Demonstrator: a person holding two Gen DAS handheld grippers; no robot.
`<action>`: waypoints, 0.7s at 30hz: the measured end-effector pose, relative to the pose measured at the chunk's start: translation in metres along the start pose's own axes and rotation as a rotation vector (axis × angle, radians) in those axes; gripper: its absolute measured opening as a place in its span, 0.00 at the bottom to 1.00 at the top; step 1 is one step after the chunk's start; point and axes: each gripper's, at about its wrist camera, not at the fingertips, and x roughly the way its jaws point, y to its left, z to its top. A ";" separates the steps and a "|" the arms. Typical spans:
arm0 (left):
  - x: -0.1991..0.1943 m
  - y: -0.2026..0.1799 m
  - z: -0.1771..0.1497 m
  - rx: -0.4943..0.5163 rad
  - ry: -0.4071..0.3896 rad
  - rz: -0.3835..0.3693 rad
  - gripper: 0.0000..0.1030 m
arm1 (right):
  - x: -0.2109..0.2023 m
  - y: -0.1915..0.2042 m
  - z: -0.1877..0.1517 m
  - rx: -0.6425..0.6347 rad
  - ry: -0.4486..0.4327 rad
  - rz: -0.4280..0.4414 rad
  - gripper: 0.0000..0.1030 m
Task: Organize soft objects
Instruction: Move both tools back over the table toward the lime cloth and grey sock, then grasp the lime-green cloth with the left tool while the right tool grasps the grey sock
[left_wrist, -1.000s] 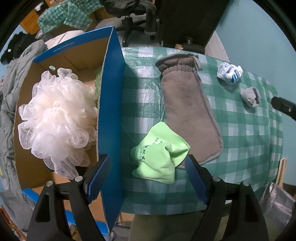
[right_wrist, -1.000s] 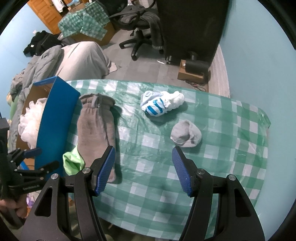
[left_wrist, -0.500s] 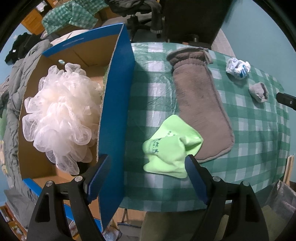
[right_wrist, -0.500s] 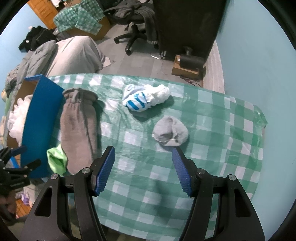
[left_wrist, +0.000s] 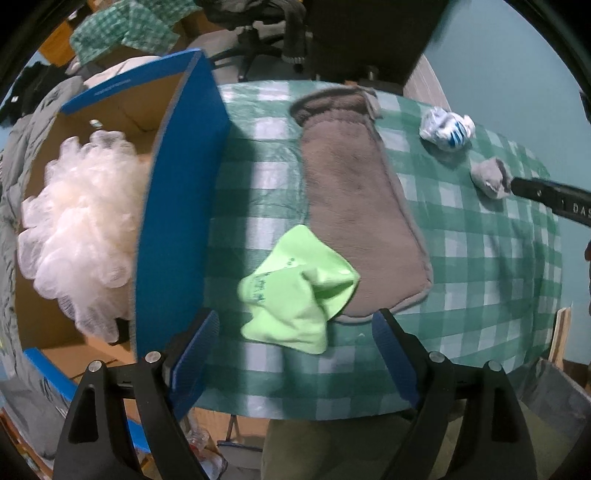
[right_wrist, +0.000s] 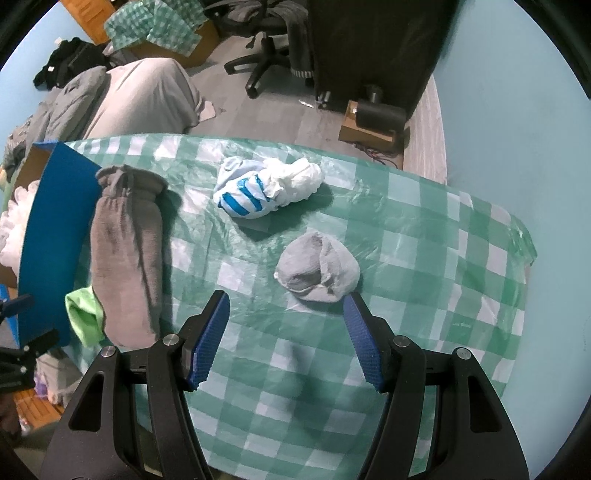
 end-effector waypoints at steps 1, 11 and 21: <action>0.002 -0.002 0.000 0.004 0.001 0.000 0.84 | 0.002 0.000 0.001 -0.004 0.003 -0.004 0.63; 0.034 -0.008 0.011 -0.040 0.042 0.025 0.84 | 0.031 -0.009 0.011 -0.034 0.047 -0.033 0.64; 0.062 0.002 0.013 -0.106 0.076 0.001 0.84 | 0.053 -0.012 0.022 -0.048 0.065 -0.047 0.64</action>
